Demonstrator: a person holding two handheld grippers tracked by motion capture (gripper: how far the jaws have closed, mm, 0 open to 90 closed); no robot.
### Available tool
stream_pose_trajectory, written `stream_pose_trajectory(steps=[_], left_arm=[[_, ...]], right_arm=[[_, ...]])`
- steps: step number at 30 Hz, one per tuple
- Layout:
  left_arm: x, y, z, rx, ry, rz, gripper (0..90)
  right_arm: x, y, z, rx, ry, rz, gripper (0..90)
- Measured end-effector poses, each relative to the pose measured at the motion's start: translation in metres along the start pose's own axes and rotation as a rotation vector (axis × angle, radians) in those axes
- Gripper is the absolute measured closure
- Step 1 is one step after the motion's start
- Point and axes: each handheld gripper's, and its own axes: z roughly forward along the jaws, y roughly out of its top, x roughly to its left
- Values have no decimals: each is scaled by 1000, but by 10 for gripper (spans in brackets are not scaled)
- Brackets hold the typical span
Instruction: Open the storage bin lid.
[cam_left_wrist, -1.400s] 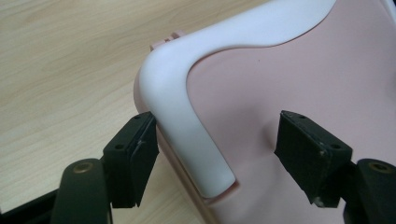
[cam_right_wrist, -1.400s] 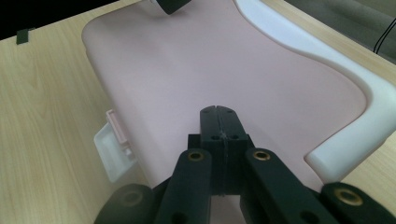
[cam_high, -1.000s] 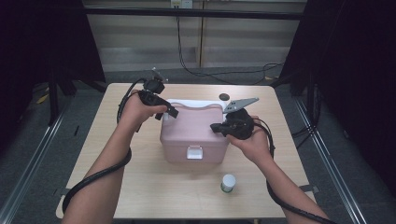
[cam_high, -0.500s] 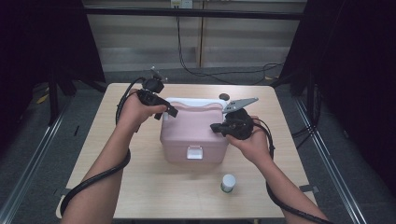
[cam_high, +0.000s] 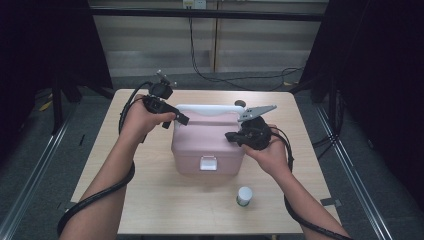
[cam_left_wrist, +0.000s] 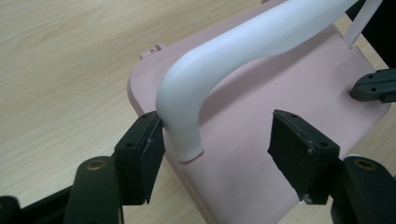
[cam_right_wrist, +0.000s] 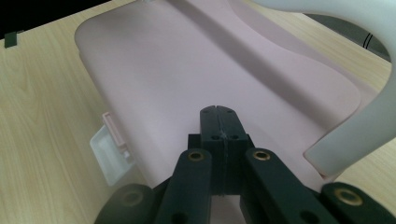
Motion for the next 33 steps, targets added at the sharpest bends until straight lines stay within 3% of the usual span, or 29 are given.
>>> stream_pose_trajectory(steps=[3,15,27,33], left_arm=[[0,1,0,7,9,20,355],[3,0,3,-19,26,9,373],[6,5,15,12,54,-4,362],[4,9,19,15,70,0,431]], right_arm=[[0,0,0,2,-1,-1,900],[0,-1,0,-4,5,10,900],[0,0,0,1,2,-9,900],[-1,0,0,-6,6,-6,900]])
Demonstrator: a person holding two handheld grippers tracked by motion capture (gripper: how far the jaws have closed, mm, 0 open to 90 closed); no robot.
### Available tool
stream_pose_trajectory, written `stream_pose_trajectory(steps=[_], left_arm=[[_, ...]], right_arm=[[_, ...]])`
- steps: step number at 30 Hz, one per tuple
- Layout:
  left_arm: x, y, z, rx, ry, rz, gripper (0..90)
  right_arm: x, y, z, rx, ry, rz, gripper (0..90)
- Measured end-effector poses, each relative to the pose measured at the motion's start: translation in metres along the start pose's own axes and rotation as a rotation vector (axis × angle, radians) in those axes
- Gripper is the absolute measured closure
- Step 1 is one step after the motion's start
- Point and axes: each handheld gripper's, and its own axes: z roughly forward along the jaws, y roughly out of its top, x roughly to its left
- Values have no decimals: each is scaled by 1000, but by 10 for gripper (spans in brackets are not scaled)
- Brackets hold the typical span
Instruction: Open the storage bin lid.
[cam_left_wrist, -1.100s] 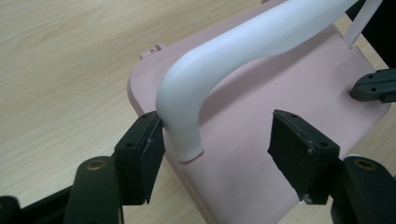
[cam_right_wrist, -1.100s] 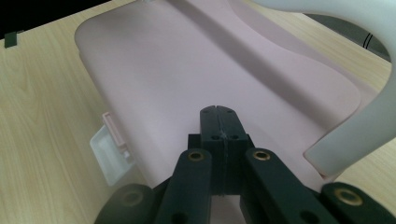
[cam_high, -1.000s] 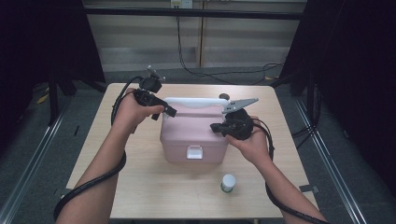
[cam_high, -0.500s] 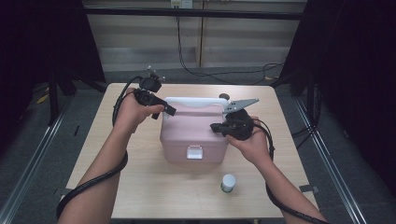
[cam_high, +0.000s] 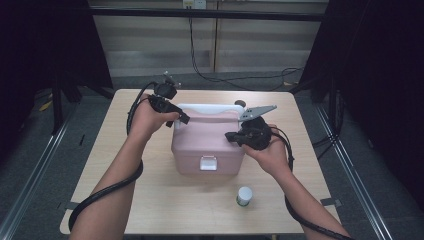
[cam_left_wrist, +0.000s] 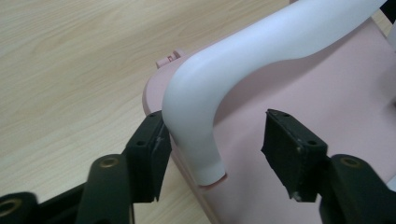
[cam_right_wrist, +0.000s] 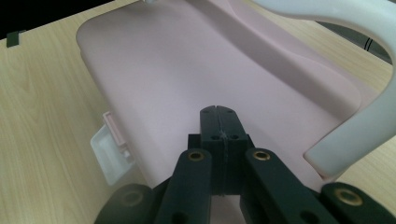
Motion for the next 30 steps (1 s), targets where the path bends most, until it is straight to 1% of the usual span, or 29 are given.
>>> stream_pose_trajectory(steps=[1,2,3,4,5,6,8,9,11,14,16,18,20,21,22,23,26,27,28,30], left_arm=[[0,1,0,6,4,8,451],[-1,1,1,10,14,0,469],[0,1,1,11,23,7,482],[-1,2,1,10,29,3,501],[-1,2,1,11,52,-4,534],[0,2,0,13,56,0,581],[1,2,0,14,55,-10,608],[1,3,0,20,61,3,623],[2,2,0,21,68,6,658],[2,3,0,23,66,-14,668],[2,3,-1,31,64,-10,672],[1,4,-2,31,64,-46,685],[1,4,-3,40,55,-44,691],[1,4,-4,38,58,-58,695],[1,4,-5,38,52,-53,699],[1,4,-5,36,49,-59,707],[2,4,-7,40,41,-69,710],[1,4,-8,44,41,-76,711],[1,4,-8,51,44,-67,712],[0,5,-10,61,45,-70,712]], right_arm=[[0,0,0,0,0,0,900],[0,0,0,1,0,0,900],[0,0,0,2,-1,1,900],[0,0,0,1,-2,0,900],[0,0,0,1,-2,-1,900],[0,0,0,0,-2,-1,900],[0,0,0,0,-1,0,900],[0,0,0,0,0,1,900],[0,-1,-1,-4,2,8,900],[-1,-2,0,-12,6,8,900],[-1,-2,-1,-12,7,9,900],[-1,-2,-1,-14,8,8,900],[0,-2,-1,-14,-2,0,900],[0,-2,-1,-14,-3,3,900],[0,-2,-1,-14,-6,4,900],[0,-1,-1,-12,-1,-5,900],[-2,-1,-1,-17,6,7,900],[-2,-1,-1,-16,8,3,900],[-2,-1,-1,-14,8,1,900],[-1,-1,-2,-13,4,-2,900]])
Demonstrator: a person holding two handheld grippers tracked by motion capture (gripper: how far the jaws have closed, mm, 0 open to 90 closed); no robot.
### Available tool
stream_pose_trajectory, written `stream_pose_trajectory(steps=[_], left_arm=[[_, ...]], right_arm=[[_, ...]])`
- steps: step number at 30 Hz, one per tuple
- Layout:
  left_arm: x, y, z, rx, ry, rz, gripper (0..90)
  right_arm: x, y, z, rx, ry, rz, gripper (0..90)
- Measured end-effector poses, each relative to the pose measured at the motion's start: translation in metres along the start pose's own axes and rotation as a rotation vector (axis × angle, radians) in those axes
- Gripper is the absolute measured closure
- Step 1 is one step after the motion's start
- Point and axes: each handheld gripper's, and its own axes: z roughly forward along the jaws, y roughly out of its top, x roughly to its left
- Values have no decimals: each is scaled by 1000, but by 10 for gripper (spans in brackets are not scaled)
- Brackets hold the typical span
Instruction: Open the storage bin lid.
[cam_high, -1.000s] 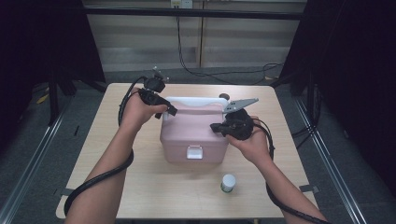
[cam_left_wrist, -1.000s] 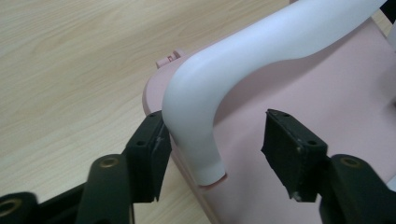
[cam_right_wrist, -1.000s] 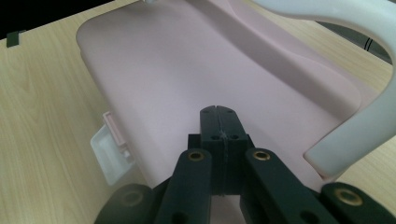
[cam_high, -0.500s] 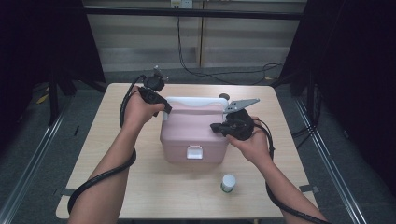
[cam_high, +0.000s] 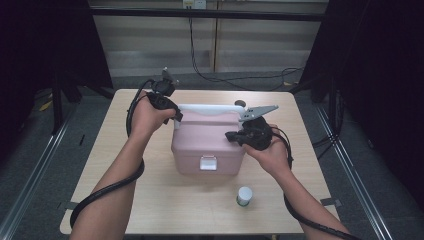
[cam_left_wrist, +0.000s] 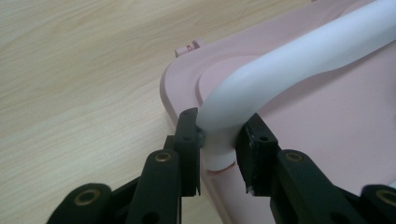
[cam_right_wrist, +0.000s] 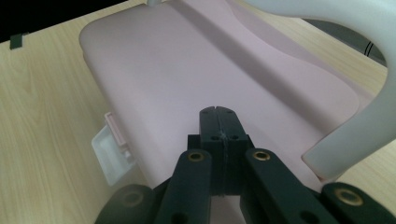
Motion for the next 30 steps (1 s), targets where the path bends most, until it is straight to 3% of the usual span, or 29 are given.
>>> stream_pose_trajectory(steps=[13,30], left_arm=[[1,3,-10,-7,-24,-12,714],[0,8,-18,-18,-19,-5,715]], right_arm=[[-8,0,-20,-32,13,6,900],[-37,-17,-62,-2,-69,33,900]])
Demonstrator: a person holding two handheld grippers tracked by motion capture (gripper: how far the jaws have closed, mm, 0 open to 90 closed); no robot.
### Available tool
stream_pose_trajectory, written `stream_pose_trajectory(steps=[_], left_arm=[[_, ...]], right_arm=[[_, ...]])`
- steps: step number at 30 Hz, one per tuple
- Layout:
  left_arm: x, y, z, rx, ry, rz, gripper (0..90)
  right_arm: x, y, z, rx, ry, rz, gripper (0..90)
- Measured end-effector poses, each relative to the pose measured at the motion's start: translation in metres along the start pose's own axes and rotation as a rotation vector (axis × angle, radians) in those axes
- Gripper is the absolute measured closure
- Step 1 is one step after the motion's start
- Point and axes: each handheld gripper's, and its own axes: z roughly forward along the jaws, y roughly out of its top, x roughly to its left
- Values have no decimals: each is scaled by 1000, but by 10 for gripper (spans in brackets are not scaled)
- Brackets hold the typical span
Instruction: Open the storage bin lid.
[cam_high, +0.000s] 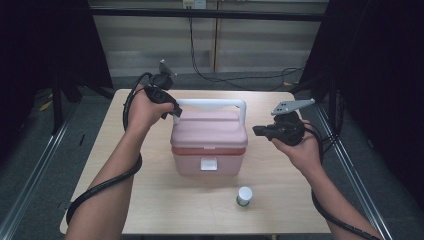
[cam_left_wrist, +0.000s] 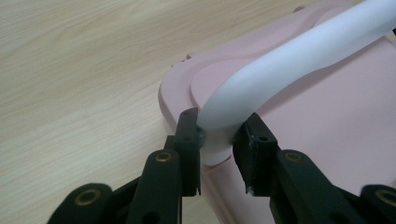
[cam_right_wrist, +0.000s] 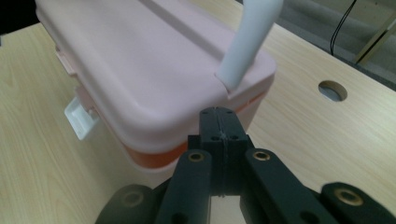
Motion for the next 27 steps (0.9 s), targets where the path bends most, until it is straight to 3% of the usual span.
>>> stream_pose_trajectory(steps=[5,7,13,18,27], left_arm=[[1,2,-3,-11,-6,-2,715],[2,2,-4,-12,-7,8,715],[1,2,-7,-22,-15,-12,714],[1,2,-9,-36,-14,-12,715],[3,1,-11,-52,-23,-20,715]], right_arm=[[-4,-9,3,37,-3,3,900],[-4,-12,5,34,6,13,900],[-3,-16,9,19,33,20,900],[1,-19,18,65,39,0,900],[10,-17,35,67,81,4,900]])
